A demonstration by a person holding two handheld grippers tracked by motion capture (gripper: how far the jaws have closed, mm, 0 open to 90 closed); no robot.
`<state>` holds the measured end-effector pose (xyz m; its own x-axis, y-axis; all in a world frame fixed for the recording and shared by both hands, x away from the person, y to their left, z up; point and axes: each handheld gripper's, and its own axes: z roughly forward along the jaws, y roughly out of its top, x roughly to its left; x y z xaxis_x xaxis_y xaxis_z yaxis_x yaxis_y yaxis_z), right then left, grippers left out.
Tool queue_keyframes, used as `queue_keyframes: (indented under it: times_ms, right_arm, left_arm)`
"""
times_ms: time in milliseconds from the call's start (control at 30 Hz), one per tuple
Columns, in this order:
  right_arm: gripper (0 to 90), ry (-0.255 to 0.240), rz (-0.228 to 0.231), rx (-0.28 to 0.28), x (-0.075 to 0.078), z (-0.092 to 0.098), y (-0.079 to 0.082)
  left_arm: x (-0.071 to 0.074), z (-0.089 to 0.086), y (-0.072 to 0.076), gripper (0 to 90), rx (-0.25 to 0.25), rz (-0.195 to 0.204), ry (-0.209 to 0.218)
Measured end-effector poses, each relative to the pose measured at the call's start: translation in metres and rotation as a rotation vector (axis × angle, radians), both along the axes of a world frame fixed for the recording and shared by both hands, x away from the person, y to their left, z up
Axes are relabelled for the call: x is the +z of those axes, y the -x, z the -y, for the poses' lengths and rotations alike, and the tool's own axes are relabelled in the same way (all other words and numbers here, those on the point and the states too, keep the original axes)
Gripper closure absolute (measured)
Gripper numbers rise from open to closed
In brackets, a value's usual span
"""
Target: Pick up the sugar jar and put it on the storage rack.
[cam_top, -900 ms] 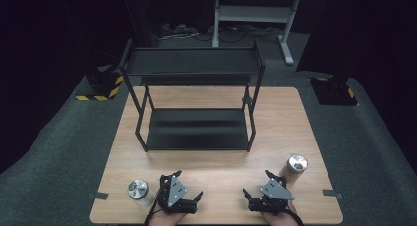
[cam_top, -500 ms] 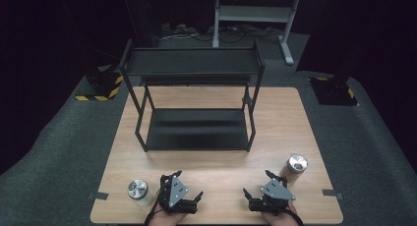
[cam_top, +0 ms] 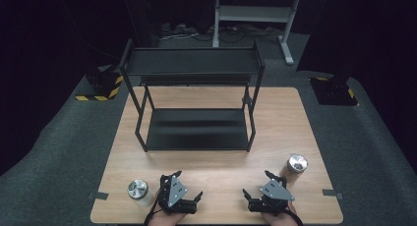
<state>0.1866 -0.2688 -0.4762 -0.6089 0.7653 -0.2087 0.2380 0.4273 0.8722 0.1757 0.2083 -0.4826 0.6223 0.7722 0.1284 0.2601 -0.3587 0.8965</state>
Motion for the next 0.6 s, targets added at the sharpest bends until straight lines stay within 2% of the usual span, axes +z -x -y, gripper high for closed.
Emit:
queue_keyframes:
  times_ms: [233,300,333,367,400,600]
  right_arm:
    - [0.0,0.007,-0.011,0.009,0.002,0.000,-0.002]
    - [0.0,-0.008,-0.011,0.006,0.001,0.001,-0.002]
    - [0.0,-0.009,-0.012,0.008,0.001,0.002,-0.002]
    - [0.0,-0.010,-0.013,0.008,0.001,0.002,-0.002]
    - [0.0,-0.009,-0.013,0.007,0.001,0.002,-0.002]
    - [0.0,-0.005,-0.011,0.012,0.001,0.001,-0.002]
  left_arm:
    - [0.000,-0.004,0.002,0.5,-0.016,-0.001,0.027]
    - [0.002,-0.004,0.004,0.4,-0.025,0.010,0.032]
    - [0.006,-0.005,0.007,0.4,-0.034,0.020,0.054]
    - [0.006,-0.005,0.007,0.4,-0.034,0.020,0.054]
    - [0.009,-0.007,0.010,0.4,-0.045,0.034,0.078]
    - [0.019,-0.009,0.017,0.4,-0.068,0.074,0.098]
